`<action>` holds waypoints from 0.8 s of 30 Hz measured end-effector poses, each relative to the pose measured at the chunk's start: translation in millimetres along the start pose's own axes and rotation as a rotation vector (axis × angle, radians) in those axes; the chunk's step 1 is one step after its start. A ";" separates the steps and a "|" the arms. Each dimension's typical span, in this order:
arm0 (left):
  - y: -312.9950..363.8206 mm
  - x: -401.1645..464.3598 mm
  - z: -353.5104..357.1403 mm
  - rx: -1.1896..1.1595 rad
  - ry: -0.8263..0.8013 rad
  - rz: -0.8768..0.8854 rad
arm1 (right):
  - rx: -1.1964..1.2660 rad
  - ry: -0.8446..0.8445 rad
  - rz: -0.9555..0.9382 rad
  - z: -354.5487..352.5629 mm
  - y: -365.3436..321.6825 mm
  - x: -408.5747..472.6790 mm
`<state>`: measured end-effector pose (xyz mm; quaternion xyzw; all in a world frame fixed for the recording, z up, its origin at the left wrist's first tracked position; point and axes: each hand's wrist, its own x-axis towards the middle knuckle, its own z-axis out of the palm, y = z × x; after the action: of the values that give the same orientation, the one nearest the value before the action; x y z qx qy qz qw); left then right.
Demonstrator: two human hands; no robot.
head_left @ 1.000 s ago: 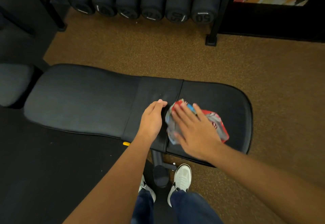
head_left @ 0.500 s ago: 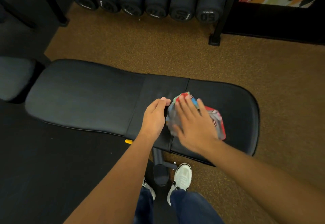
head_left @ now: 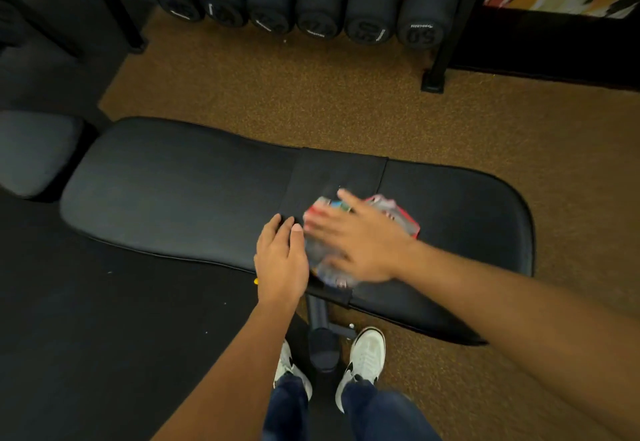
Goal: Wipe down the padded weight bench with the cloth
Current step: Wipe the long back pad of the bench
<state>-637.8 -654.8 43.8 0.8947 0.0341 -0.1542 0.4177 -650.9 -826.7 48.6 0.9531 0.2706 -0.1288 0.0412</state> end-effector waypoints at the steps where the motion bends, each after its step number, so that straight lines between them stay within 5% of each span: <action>1: -1.9 -1.5 -2.1 0.035 -0.024 0.016 | -0.016 0.004 0.106 -3.3 16.4 7.7; 4: -10.1 -3.6 -8.8 0.192 -0.102 0.096 | 0.007 0.007 0.413 -6.5 50.0 25.7; 7: -20.4 -3.8 -12.6 0.353 -0.167 0.173 | 0.009 0.015 0.528 -8.9 36.6 37.4; 13: -23.0 -4.1 -12.0 0.303 -0.159 0.167 | 0.092 0.079 0.200 -3.1 -45.5 21.8; 18: -29.9 -5.9 -15.9 0.289 -0.189 0.206 | 0.076 0.006 -0.013 -0.1 -16.9 9.1; 24: -24.5 -5.1 -17.5 0.317 -0.181 0.190 | 0.032 0.061 0.535 -5.6 62.8 -4.7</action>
<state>-643.0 -625.3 37.9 0.9309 -0.1129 -0.1974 0.2857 -620.5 -881.7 55.7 0.9947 0.0083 -0.0886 0.0505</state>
